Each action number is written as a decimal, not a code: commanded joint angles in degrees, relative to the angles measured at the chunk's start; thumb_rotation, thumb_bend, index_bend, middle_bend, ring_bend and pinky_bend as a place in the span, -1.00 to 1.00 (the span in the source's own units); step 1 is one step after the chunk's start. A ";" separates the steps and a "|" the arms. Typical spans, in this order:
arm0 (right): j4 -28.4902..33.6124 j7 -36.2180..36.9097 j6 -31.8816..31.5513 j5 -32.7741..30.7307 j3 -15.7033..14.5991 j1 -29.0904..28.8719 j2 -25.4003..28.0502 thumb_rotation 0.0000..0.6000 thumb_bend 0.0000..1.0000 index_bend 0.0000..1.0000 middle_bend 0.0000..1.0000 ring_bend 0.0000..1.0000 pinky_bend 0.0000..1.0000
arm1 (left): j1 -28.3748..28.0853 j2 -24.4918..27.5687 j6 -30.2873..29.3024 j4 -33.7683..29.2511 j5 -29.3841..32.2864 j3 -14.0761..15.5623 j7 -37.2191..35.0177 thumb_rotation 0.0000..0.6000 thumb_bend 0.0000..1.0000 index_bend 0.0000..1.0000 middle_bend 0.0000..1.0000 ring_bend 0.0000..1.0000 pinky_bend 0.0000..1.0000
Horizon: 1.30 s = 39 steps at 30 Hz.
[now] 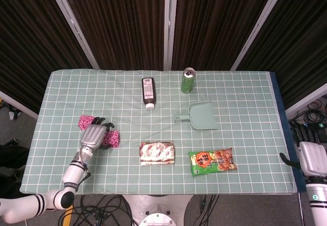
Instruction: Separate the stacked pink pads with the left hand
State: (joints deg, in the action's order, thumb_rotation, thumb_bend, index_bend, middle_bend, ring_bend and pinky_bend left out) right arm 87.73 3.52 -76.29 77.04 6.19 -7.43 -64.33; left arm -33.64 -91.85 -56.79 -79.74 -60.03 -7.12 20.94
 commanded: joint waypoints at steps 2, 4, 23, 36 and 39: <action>0.07 -0.04 0.00 0.05 0.02 -0.04 0.00 1.00 -0.70 -1.00 -0.90 -1.00 -1.00 | -0.87 0.31 0.62 -0.32 0.62 -0.79 0.65 1.00 -0.47 -0.41 -0.08 -0.76 -0.82; 0.13 -0.05 -0.02 0.08 0.03 -0.05 0.04 1.00 -0.70 -1.00 -0.90 -1.00 -1.00 | -1.81 0.27 1.25 -0.21 1.04 -1.55 1.14 1.00 -0.47 -0.41 -0.07 -0.75 -0.82; -0.68 1.66 0.11 -0.36 0.19 0.28 0.50 1.00 -0.70 -1.00 -0.90 -1.00 -1.00 | -8.86 -6.26 4.20 9.52 1.54 -5.42 -0.45 1.00 -0.66 -0.69 -0.92 -0.94 -0.82; -1.06 1.21 0.60 -0.36 0.07 0.02 -0.19 1.00 -0.70 -1.00 -0.90 -1.00 -1.00 | -6.15 -0.52 0.88 4.98 -0.43 -4.07 -1.23 1.00 -0.68 -0.72 -0.82 -0.95 -0.82; -1.33 1.29 0.74 -0.36 0.03 -0.03 -0.38 1.00 -0.70 -1.00 -0.90 -1.00 -1.00 | -4.45 2.92 -0.79 1.03 -0.24 -3.41 -0.48 1.00 -0.68 -0.72 -0.82 -0.95 -0.82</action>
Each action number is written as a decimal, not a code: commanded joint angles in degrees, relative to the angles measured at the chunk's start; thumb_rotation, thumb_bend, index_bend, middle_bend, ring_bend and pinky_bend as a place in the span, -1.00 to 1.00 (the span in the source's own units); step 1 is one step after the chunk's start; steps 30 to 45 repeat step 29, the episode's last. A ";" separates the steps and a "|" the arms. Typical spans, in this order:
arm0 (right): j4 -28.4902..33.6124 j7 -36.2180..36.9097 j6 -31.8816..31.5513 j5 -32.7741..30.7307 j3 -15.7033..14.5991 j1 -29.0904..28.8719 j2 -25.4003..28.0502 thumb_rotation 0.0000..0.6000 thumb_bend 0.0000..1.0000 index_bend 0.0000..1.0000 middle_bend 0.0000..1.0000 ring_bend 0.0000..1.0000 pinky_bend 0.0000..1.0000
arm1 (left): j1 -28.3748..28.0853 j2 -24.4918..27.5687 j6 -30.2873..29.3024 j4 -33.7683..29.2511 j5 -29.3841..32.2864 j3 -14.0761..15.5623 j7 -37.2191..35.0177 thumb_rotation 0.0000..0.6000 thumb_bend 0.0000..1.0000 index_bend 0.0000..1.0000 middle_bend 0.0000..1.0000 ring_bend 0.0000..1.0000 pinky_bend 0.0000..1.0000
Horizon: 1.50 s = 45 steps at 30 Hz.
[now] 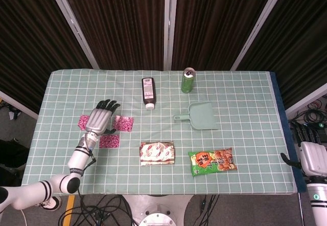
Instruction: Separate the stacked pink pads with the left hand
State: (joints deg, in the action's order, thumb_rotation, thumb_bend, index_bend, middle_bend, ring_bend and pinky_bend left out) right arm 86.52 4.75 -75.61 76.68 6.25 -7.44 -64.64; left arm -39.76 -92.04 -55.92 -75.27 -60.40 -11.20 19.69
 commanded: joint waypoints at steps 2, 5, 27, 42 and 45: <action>-0.25 0.13 0.12 0.06 -0.08 -0.03 -0.16 1.00 -0.70 -1.00 -0.90 -1.00 -1.00 | 2.82 5.53 -2.66 -6.07 0.05 1.39 1.38 1.00 -0.68 -0.72 -0.82 -0.95 -0.82; -0.20 0.22 -0.04 0.32 -0.24 0.09 -0.16 1.00 -0.70 -1.00 -0.90 -1.00 -1.00 | 5.24 10.46 -3.96 -11.73 -0.45 3.22 1.48 1.00 -0.73 -0.72 -0.79 -0.96 -0.82; 2.97 -3.21 -3.28 3.34 -1.25 1.05 -0.03 1.00 -0.70 -1.00 -0.90 -1.00 -1.00 | 28.17 25.26 -29.89 -27.28 -13.68 16.04 -0.93 1.00 -0.81 -0.72 -0.77 -1.00 -0.85; 3.09 -3.47 -3.44 3.34 -1.27 1.13 -0.09 1.00 -0.70 -1.00 -0.90 -1.00 -1.00 | 28.97 25.59 -30.57 -27.06 -14.37 15.89 -1.76 1.00 -0.81 -0.72 -0.77 -1.00 -0.85; 3.09 -3.47 -3.44 3.34 -1.27 1.13 -0.09 1.00 -0.70 -1.00 -0.90 -1.00 -1.00 | 28.97 25.59 -30.57 -27.06 -14.37 15.89 -1.76 1.00 -0.81 -0.72 -0.77 -1.00 -0.85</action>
